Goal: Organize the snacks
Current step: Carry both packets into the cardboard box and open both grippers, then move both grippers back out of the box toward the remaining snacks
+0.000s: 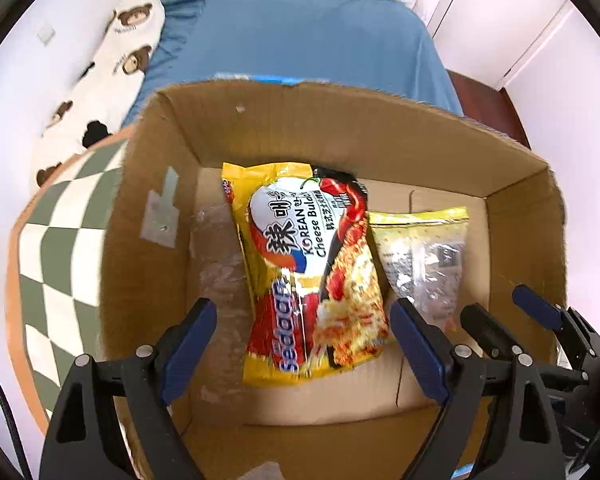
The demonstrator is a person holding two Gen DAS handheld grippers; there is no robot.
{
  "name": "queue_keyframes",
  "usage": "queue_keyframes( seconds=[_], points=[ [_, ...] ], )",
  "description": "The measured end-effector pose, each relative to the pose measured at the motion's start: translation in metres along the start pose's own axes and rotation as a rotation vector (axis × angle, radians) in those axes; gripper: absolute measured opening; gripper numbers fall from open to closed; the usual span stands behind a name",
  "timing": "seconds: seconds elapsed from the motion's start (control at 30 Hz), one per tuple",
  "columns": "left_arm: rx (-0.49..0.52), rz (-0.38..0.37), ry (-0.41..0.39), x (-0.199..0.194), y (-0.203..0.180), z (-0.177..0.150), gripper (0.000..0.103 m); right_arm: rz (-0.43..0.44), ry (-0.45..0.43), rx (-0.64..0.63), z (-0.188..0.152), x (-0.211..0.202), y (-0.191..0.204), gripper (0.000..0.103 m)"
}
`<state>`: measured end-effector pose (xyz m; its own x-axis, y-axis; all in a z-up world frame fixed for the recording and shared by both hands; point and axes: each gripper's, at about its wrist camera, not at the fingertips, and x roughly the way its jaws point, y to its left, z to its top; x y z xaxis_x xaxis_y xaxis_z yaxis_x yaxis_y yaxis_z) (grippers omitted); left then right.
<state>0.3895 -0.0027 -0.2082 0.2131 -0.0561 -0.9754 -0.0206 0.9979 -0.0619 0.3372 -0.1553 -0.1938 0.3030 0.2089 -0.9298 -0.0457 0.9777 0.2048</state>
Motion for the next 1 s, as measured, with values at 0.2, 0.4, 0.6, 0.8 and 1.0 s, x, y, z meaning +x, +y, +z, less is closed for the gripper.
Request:
queue_keyframes(
  seconds=[0.2,0.4,0.6,0.8,1.0],
  points=[
    [0.008,0.016,-0.092,-0.039,-0.013,-0.026,0.089,-0.025,-0.073,-0.020,-0.020,-0.040,0.001,0.086],
    [0.017,0.006,-0.181,-0.080,-0.017,-0.059,0.089,-0.026,-0.151,-0.054,-0.043,-0.086,0.005,0.086],
    [0.013,-0.005,-0.253,-0.116,-0.022,-0.089,0.089,-0.011,-0.207,-0.066,-0.069,-0.127,0.007,0.085],
    [0.021,-0.009,-0.318,-0.149,-0.024,-0.118,0.089,0.001,-0.258,-0.070,-0.095,-0.169,0.011,0.085],
    [0.026,-0.019,-0.347,-0.174,-0.021,-0.144,0.089,0.019,-0.284,-0.057,-0.118,-0.195,0.018,0.085]
  ],
)
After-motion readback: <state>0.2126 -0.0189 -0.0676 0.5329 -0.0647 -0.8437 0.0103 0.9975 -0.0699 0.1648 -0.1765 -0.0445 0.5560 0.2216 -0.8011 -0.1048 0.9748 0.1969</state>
